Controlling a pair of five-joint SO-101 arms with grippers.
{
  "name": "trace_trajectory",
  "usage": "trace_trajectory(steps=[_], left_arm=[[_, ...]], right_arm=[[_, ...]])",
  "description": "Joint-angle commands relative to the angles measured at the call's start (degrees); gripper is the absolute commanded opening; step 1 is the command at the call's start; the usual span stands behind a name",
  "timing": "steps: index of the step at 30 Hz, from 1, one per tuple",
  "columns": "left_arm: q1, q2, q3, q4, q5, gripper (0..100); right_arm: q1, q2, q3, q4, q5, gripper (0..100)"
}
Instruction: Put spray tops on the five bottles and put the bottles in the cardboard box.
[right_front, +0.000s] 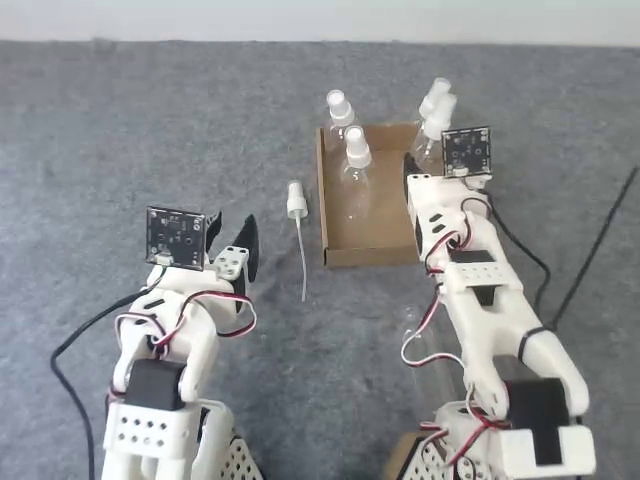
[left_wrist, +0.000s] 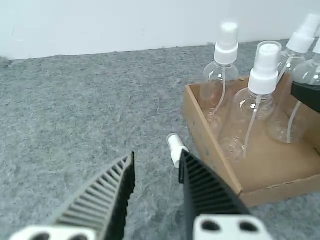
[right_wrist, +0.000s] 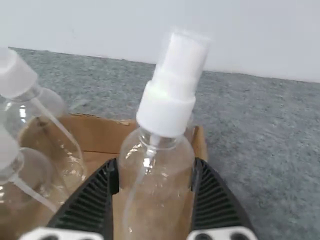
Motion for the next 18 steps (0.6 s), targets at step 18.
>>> trace_trajectory(steps=[18], left_arm=[[-0.2, -0.6, -0.4, -1.3, 0.1, 14]], right_arm=[[-0.3, 0.5, -0.5, -2.2, -0.4, 0.6]])
